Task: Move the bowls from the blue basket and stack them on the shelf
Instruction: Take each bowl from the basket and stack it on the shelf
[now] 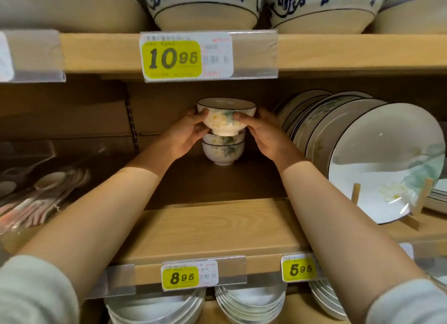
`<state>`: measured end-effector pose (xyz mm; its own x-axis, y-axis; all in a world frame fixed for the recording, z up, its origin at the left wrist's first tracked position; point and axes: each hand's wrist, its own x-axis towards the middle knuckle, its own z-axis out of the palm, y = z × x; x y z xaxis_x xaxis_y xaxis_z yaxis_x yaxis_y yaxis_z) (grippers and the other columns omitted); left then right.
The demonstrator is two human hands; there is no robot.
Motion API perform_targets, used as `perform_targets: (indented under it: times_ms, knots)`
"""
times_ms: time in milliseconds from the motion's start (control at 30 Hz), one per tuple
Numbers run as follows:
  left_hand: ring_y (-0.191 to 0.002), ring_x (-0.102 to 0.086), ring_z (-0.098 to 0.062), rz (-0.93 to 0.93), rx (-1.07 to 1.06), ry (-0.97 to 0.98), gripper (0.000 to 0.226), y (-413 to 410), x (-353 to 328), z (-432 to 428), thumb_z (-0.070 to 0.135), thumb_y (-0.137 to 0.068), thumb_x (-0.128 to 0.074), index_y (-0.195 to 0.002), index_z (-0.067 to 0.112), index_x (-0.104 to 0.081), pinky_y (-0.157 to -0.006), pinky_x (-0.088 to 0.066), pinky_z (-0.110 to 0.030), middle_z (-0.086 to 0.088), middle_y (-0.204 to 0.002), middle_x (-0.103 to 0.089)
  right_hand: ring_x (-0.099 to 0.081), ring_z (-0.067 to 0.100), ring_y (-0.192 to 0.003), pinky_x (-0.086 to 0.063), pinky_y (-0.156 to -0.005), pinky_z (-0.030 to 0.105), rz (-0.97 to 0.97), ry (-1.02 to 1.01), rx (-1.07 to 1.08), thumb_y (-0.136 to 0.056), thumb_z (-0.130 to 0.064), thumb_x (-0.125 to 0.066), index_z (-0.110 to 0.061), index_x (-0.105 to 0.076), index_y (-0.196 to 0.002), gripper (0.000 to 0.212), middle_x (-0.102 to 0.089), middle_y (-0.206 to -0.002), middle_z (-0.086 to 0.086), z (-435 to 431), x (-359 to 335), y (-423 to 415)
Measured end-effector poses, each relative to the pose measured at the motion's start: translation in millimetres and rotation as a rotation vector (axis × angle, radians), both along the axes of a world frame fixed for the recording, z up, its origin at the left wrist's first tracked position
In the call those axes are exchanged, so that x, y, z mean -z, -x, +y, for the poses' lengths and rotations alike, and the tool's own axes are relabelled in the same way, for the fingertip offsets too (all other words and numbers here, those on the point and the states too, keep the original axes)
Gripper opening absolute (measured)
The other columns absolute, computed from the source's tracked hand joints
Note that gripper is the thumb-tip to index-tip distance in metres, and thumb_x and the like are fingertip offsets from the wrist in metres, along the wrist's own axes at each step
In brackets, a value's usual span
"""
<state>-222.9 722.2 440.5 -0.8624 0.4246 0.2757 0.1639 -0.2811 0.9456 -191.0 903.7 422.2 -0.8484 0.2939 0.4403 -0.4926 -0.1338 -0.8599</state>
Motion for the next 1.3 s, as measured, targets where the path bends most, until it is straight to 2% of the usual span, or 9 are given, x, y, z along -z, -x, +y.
perform_targets:
  times_ms: [300,400,500,667,800,900,1100,1200,1300]
  knots:
    - [-0.131,-0.048,-0.026,0.051,-0.029,0.001,0.044,42,6,25,0.003,-0.099,-0.039,-0.142,0.008,-0.041,-0.113,-0.036,-0.037,-0.014,-0.142,-0.052,-0.063,0.017,-0.113,-0.052,-0.095,0.033,-0.018,-0.139,0.127,-0.065,-0.012,-0.088,-0.010,-0.056,-0.128,0.071,-0.067,-0.121,0.006,7,17,57]
    - [-0.120,-0.054,-0.018,0.110,-0.032,0.108,0.043,54,10,22,0.005,-0.098,-0.041,-0.141,0.009,-0.043,-0.095,-0.047,-0.024,-0.010,-0.139,-0.054,-0.065,0.015,-0.108,-0.054,-0.090,0.031,-0.027,-0.122,0.130,-0.064,-0.012,-0.088,-0.011,-0.057,-0.126,0.069,-0.069,-0.118,0.004,9,20,70]
    - [-0.115,-0.053,-0.013,0.167,-0.038,0.214,0.044,66,13,20,0.004,-0.097,-0.043,-0.141,0.010,-0.043,-0.077,-0.045,-0.014,-0.007,-0.137,-0.055,-0.067,0.013,-0.105,-0.054,-0.083,0.027,-0.042,-0.112,0.107,-0.065,-0.012,-0.088,-0.013,-0.059,-0.125,0.066,-0.070,-0.115,0.002,14,23,79]
    - [-0.118,-0.054,-0.020,0.116,-0.049,0.208,0.045,83,23,27,0.004,-0.096,-0.045,-0.140,0.013,-0.044,-0.092,-0.043,-0.029,-0.008,-0.133,-0.057,-0.067,0.016,-0.107,-0.055,-0.087,0.031,-0.084,-0.135,0.085,-0.066,-0.012,-0.087,-0.013,-0.059,-0.126,0.067,-0.070,-0.118,0.003,18,28,92]
    - [-0.104,-0.060,-0.014,0.036,-0.026,0.229,0.030,89,34,30,0.011,-0.093,-0.047,-0.121,0.021,-0.055,-0.077,-0.046,-0.026,0.003,-0.111,-0.065,-0.066,0.014,-0.106,-0.054,-0.087,0.030,-0.140,-0.143,0.098,-0.066,-0.016,-0.088,-0.014,-0.060,-0.126,0.066,-0.069,-0.119,0.003,20,36,95]
    - [-0.093,-0.058,-0.005,0.036,-0.048,0.270,0.035,95,42,30,0.013,-0.093,-0.046,-0.127,0.016,-0.052,-0.070,-0.043,-0.020,0.008,-0.103,-0.062,-0.066,0.015,-0.107,-0.054,-0.089,0.032,-0.160,-0.146,0.106,-0.069,-0.017,-0.086,-0.012,-0.061,-0.125,0.062,-0.069,-0.120,0.004,21,42,97]
    - [-0.096,-0.058,-0.008,0.046,-0.087,0.300,0.032,96,50,32,0.013,-0.092,-0.046,-0.123,0.017,-0.054,-0.074,-0.043,-0.022,0.001,-0.116,-0.061,-0.064,0.011,-0.104,-0.052,-0.082,0.025,-0.186,-0.149,0.113,-0.067,-0.017,-0.088,-0.015,-0.057,-0.127,0.067,-0.068,-0.119,-0.001,16,41,95]
    - [-0.107,-0.057,-0.017,0.044,-0.091,0.318,0.038,97,51,30,0.012,-0.091,-0.046,-0.129,0.016,-0.052,-0.085,-0.044,-0.029,-0.002,-0.122,-0.061,-0.063,0.014,-0.109,-0.051,-0.090,0.030,-0.204,-0.178,0.122,-0.068,-0.019,-0.087,-0.016,-0.055,-0.129,0.069,-0.066,-0.122,0.000,16,41,94]
    - [-0.100,-0.056,-0.011,0.046,-0.089,0.344,0.036,94,51,29,0.012,-0.089,-0.047,-0.124,0.022,-0.049,-0.078,-0.044,-0.026,0.003,-0.114,-0.061,-0.061,0.017,-0.112,-0.050,-0.096,0.035,-0.223,-0.191,0.126,-0.068,-0.021,-0.087,-0.016,-0.054,-0.130,0.070,-0.065,-0.125,0.002,15,41,93]
